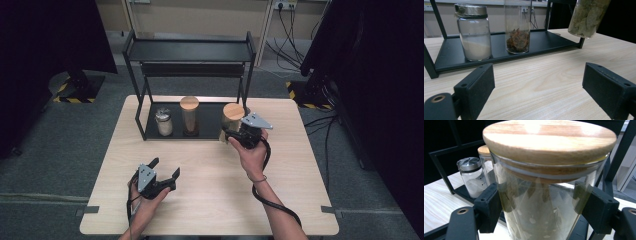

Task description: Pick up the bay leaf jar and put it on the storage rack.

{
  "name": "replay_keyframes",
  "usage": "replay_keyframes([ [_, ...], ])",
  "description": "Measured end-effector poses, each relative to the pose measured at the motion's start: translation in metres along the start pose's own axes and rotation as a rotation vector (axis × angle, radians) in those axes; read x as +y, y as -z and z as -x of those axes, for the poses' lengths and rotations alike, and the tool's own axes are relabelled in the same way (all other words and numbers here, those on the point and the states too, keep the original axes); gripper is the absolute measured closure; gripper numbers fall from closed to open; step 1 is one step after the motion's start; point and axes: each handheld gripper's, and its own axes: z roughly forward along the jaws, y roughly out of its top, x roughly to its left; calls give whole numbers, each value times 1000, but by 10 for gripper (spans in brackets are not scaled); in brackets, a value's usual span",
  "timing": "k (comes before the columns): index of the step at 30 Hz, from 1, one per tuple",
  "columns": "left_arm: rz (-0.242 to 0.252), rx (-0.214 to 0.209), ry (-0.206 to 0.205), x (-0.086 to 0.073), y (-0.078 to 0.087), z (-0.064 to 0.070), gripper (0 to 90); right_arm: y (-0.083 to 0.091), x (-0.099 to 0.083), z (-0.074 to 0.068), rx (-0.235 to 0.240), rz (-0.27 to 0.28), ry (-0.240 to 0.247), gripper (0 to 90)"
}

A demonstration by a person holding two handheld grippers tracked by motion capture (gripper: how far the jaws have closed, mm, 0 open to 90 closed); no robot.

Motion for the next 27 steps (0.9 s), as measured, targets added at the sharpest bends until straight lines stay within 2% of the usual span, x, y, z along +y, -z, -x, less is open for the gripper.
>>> replay_keyframes([
  [16,1,0,-3,0,0,0,102,-13,5,-1,-8,-9,10,252],
  [27,1,-1,-3,0,0,0,102,-22,7,-1,-10,-10,-3,252],
])
